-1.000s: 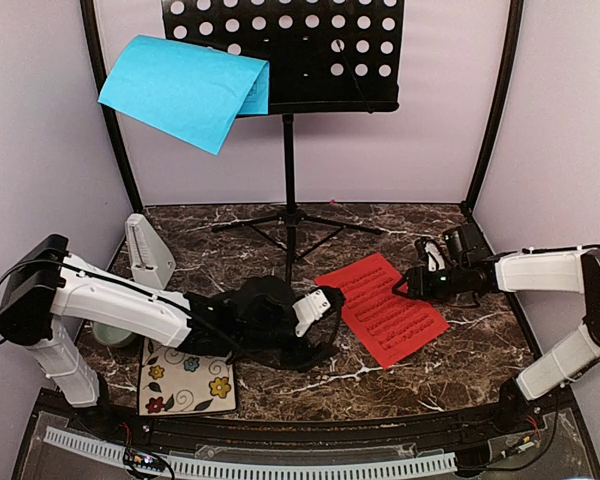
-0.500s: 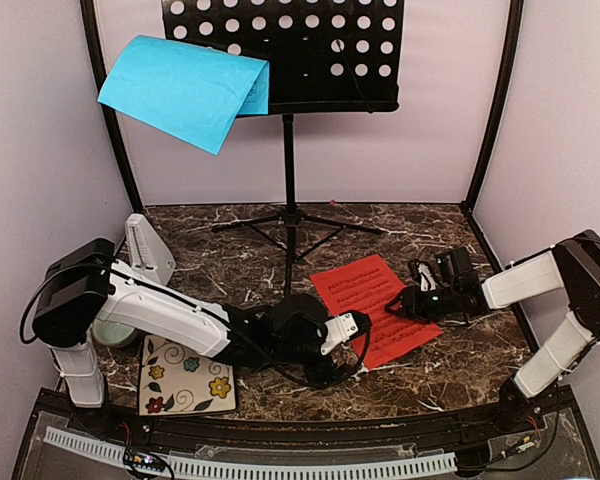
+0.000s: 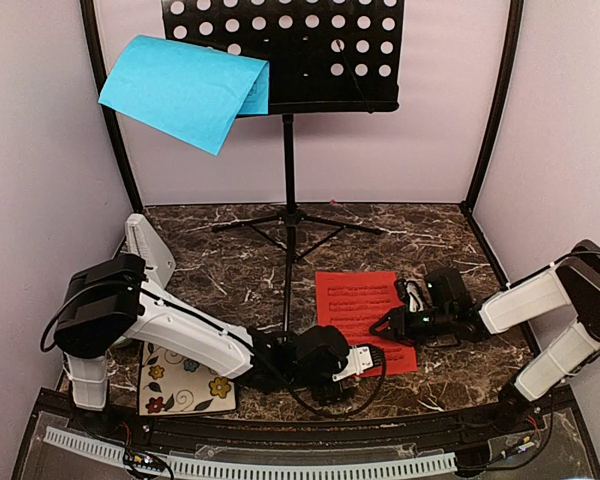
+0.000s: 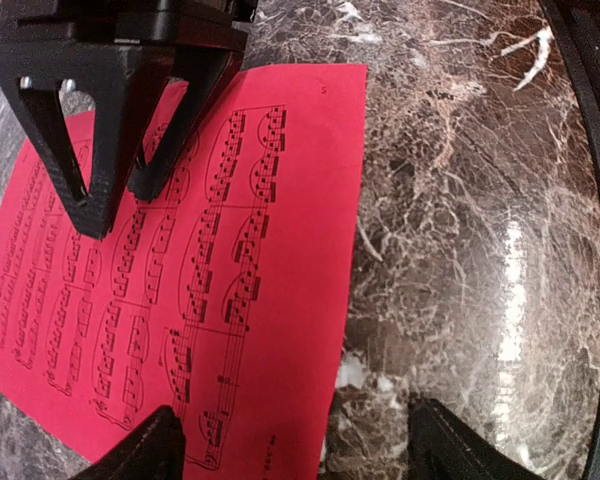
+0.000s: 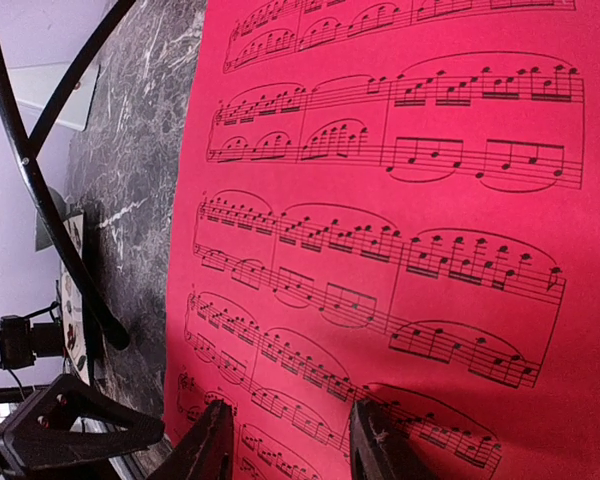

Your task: Set up the instrument practice props

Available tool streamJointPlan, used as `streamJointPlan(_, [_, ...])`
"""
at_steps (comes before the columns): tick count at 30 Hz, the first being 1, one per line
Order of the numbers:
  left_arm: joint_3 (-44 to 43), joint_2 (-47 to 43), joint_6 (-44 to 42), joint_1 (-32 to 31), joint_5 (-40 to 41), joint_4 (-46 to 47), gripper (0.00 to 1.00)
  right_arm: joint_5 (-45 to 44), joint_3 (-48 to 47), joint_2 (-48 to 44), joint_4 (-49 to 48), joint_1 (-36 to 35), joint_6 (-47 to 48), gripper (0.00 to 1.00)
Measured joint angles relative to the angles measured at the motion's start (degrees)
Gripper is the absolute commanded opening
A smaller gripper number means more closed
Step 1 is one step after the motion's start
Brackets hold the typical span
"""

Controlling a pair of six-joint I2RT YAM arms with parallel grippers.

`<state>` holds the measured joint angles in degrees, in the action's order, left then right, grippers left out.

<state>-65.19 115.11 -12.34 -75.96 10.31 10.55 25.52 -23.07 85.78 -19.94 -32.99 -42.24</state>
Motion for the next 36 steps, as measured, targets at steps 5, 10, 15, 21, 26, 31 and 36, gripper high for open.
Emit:
streamJointPlan(5, [-0.92, 0.79, -4.96, -1.86, 8.15, 0.07, 0.71, -0.28, 0.83, 0.11, -1.68, -0.02, -0.33, 0.41])
streamJointPlan(10, [-3.15, 3.13, -10.47, -1.79, 16.20, 0.83, 0.61, -0.24, 1.03, 0.35, -2.34, 0.00, -0.22, 0.41])
streamJointPlan(15, [-4.90, 5.55, -15.85, -1.77, 20.63, 3.02, 0.54, 0.33, 0.96, 1.68, -3.78, -0.02, -0.02, 0.41])
streamJointPlan(21, [-4.94, 6.21, -18.51, -1.68, 20.48, 4.76, 0.49, 0.83, 0.44, 2.14, -4.33, -0.02, 0.00, 0.44])
streamJointPlan(26, [-5.64, 6.93, -17.77, -0.81, 16.35, 5.81, 0.43, 1.40, 0.24, -0.46, -0.70, -0.44, -0.24, 0.54])
streamJointPlan(31, [-5.60, 6.95, -15.47, 0.00, 9.88, 6.21, 0.38, 0.61, -1.16, -9.55, 11.65, -0.46, 0.22, 0.64])
streamJointPlan(36, [-4.74, 6.84, -11.89, 1.62, 2.71, 7.74, 0.36, -0.11, -4.94, -20.57, 20.68, 3.17, -0.11, 0.78])
